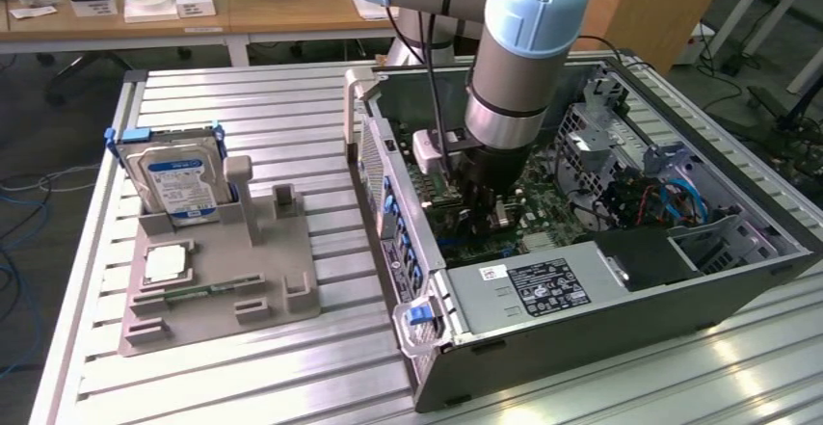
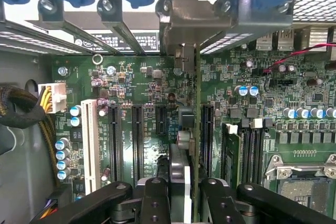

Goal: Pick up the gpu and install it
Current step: 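Insert the gpu into the slot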

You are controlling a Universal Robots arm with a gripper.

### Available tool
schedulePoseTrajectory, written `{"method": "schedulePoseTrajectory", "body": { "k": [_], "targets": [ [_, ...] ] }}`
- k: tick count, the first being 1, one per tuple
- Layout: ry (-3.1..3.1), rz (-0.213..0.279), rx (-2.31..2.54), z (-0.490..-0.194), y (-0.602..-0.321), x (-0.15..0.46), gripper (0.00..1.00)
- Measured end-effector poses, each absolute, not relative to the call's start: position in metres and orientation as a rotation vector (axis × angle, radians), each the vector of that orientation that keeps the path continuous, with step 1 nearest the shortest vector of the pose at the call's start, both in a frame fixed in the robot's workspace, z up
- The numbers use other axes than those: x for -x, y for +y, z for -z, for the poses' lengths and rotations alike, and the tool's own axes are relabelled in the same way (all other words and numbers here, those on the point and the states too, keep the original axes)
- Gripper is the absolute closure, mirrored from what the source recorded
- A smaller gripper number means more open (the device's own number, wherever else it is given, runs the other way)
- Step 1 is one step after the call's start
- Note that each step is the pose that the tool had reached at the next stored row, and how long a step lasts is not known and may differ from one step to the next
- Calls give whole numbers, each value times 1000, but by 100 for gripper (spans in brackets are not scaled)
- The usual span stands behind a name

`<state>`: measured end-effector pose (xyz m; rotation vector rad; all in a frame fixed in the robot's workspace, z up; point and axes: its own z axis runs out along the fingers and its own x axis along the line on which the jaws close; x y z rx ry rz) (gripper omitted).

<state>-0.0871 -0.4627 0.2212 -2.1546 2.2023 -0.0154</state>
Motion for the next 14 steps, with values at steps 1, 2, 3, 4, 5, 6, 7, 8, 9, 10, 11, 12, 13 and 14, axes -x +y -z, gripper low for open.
{"method": "schedulePoseTrajectory", "body": {
  "k": [1, 2, 3, 4, 5, 6, 7, 8, 9, 10, 11, 12, 13, 14],
  "targets": [
    [2202, 15, 2154, -221, -463, 87, 72],
    [2202, 15, 2154, -221, -463, 87, 72],
    [2202, 15, 2154, -221, -463, 87, 72],
    [2202, 15, 2154, -221, -463, 87, 72],
    [2202, 15, 2154, -221, -463, 87, 72],
    [2202, 15, 2154, -221, -463, 87, 72],
    [2202, 15, 2154, -221, -463, 87, 72],
    [2202, 15, 2154, -221, -463, 87, 72],
    [2202, 15, 2154, -221, -463, 87, 72],
    [2202, 16, 2154, -221, -463, 87, 72],
    [2202, 16, 2154, -221, -463, 88, 72],
    [2202, 16, 2154, -221, -463, 88, 72],
    [2201, 16, 2154, -221, -463, 89, 72],
    [2201, 16, 2154, -221, -463, 89, 72]
  ]
}}
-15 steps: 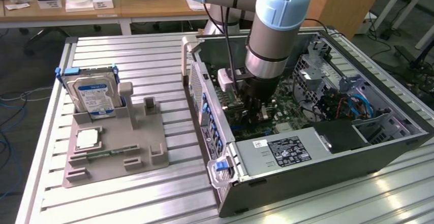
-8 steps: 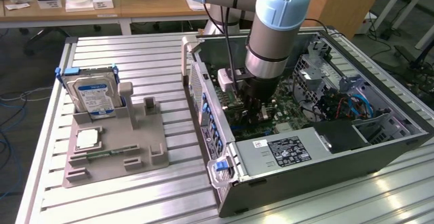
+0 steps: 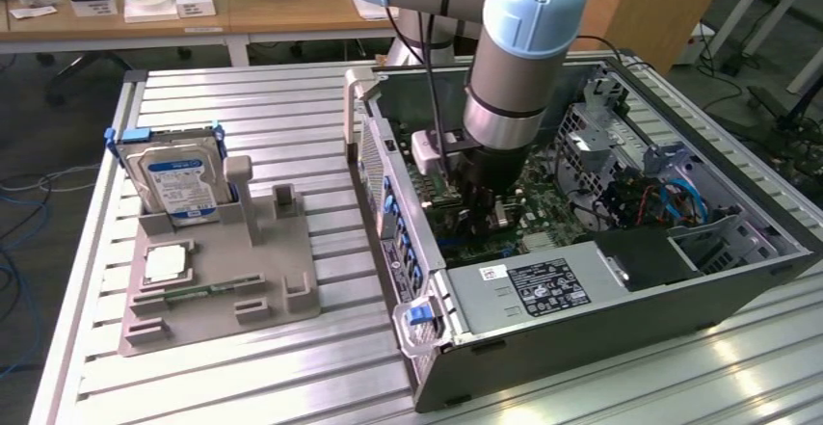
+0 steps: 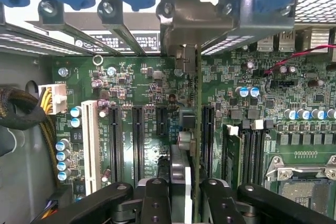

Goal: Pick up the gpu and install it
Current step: 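Insert the gpu into the slot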

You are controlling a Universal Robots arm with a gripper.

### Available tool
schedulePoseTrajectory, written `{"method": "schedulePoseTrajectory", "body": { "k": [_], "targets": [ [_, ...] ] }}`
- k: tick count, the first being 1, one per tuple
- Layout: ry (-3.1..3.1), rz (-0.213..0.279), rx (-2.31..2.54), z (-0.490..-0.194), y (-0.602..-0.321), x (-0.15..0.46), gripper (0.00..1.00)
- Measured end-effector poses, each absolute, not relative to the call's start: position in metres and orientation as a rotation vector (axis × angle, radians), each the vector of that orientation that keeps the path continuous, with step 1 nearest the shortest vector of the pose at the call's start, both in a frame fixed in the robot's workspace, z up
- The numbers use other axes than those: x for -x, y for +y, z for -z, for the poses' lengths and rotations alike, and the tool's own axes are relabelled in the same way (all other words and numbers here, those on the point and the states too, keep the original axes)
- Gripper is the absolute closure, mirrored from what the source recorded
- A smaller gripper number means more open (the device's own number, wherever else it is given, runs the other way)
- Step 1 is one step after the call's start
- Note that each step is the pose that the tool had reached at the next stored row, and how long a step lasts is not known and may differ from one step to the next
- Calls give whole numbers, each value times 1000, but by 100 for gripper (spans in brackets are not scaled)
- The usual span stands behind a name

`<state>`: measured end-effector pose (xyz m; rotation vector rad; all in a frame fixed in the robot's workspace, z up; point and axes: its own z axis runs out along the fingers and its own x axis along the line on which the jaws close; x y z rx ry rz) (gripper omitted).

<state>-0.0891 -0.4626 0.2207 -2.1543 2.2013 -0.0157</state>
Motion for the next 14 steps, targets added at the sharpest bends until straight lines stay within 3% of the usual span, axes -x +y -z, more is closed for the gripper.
{"method": "schedulePoseTrajectory", "body": {
  "k": [14],
  "targets": [
    [2202, 16, 2154, -213, -463, 91, 72]
  ]
}}
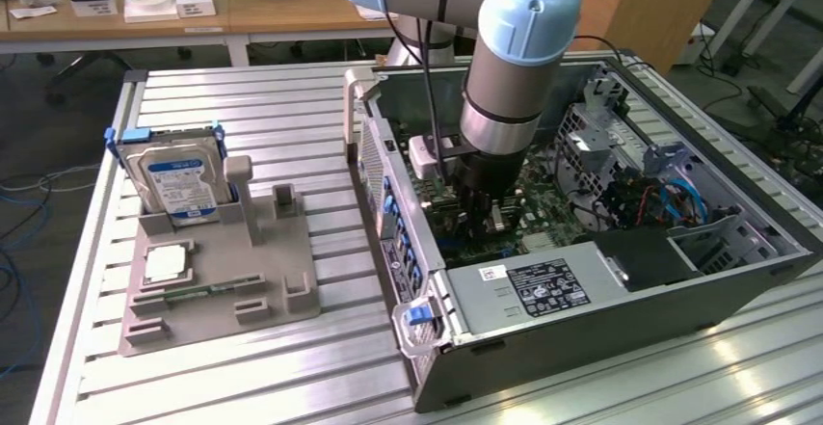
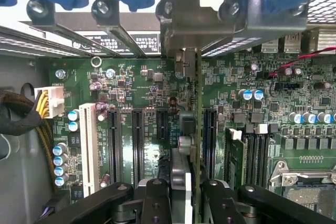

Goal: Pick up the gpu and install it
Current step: 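Insert the gpu into the slot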

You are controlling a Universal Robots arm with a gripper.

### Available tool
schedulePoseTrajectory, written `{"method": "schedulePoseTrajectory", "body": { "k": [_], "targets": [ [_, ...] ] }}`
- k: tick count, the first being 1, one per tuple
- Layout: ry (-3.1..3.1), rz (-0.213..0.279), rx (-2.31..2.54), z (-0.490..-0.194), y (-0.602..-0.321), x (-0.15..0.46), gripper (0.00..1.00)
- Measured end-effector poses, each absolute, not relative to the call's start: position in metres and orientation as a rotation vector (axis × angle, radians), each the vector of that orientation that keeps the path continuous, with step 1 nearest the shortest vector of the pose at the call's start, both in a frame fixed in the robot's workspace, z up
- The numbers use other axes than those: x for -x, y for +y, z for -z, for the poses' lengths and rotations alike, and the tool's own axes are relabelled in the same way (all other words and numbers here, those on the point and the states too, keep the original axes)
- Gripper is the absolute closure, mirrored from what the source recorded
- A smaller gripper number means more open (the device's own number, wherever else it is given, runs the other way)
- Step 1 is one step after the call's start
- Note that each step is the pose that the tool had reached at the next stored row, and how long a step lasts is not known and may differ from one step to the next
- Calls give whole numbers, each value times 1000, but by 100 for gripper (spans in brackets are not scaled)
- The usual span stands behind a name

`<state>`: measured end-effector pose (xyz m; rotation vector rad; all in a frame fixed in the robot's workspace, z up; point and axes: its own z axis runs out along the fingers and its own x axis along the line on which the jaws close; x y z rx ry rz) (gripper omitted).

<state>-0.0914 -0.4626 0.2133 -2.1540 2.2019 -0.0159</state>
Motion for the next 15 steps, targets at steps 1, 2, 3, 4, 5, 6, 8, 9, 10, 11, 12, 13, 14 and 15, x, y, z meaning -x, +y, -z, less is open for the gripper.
{"method": "schedulePoseTrajectory", "body": {
  "k": [1, 2, 3, 4, 5, 6, 8, 9, 10, 11, 12, 13, 14, 15],
  "targets": [
    [2202, 16, 2154, -213, -463, 91, 72],
    [2202, 16, 2154, -213, -463, 91, 72],
    [2202, 16, 2154, -213, -463, 91, 72],
    [2202, 16, 2154, -213, -463, 91, 72],
    [2202, 16, 2154, -213, -463, 91, 72],
    [2202, 16, 2154, -213, -463, 91, 72],
    [2201, 14, 2152, -212, -462, 92, 71],
    [2201, 15, 2152, -213, -462, 92, 71],
    [2202, 16, 2153, -213, -462, 92, 65],
    [2202, 16, 2154, -214, -463, 92, 65],
    [2202, 16, 2154, -215, -463, 91, 65],
    [2202, 16, 2154, -216, -463, 91, 65],
    [2202, 16, 2154, -219, -463, 91, 65],
    [2202, 16, 2154, -222, -463, 91, 65]
  ]
}}
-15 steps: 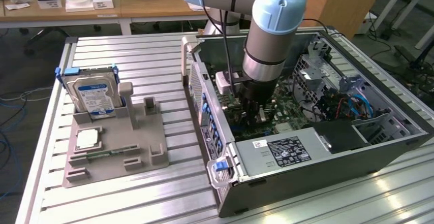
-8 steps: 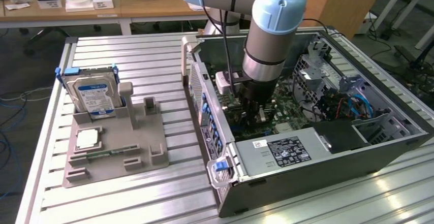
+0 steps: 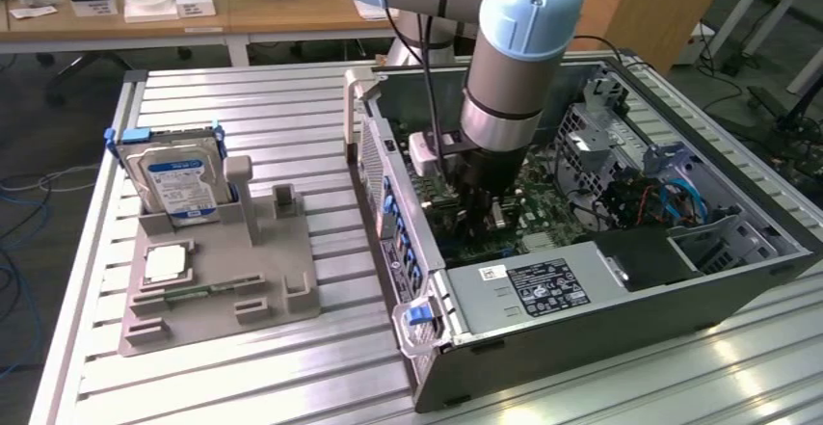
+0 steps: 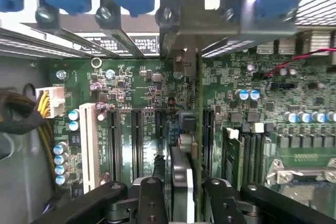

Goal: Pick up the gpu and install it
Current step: 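Insert the gpu into the slot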

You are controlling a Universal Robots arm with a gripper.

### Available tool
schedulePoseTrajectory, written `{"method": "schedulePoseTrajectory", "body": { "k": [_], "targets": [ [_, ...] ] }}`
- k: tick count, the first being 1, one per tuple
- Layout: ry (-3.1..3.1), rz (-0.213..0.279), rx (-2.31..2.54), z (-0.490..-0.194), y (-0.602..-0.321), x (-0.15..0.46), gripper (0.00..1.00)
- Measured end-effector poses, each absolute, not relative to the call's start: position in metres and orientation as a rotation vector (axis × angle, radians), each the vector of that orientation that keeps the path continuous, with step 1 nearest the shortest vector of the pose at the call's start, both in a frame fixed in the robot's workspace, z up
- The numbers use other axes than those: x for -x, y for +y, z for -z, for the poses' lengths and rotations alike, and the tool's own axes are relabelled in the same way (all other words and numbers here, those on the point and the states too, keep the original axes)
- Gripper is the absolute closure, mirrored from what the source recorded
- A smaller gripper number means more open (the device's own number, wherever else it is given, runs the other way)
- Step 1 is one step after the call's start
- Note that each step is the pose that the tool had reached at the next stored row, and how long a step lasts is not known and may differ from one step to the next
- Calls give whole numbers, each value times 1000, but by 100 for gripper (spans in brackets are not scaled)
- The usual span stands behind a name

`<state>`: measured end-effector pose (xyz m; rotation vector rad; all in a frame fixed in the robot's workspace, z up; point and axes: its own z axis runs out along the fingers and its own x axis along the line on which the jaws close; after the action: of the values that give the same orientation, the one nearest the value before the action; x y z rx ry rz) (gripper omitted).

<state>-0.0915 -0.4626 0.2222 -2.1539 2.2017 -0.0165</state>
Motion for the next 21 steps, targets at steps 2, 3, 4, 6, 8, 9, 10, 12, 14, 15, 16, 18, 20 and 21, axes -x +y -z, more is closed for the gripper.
{"method": "schedulePoseTrajectory", "body": {
  "k": [2, 3, 4, 6, 8, 9, 10, 12, 14, 15, 16, 18, 20, 21],
  "targets": [
    [2201, 18, 2153, -230, -463, 91, 65],
    [2200, 19, 2153, -234, -463, 91, 65],
    [2200, 20, 2152, -238, -463, 91, 65],
    [2199, 21, 2152, -247, -463, 91, 65],
    [2199, 22, 2151, -255, -463, 91, 65],
    [2198, 23, 2151, -260, -463, 91, 65],
    [2198, 23, 2151, -264, -463, 91, 65],
    [2197, 25, 2150, -270, -463, 91, 65],
    [2197, 26, 2149, -271, -463, 91, 65],
    [2197, 26, 2149, -271, -463, 91, 66],
    [2197, 26, 2149, -271, -463, 91, 66],
    [2197, 26, 2149, -271, -463, 91, 79],
    [2197, 26, 2149, -271, -463, 91, 79],
    [2197, 26, 2149, -271, -463, 91, 85]
  ]
}}
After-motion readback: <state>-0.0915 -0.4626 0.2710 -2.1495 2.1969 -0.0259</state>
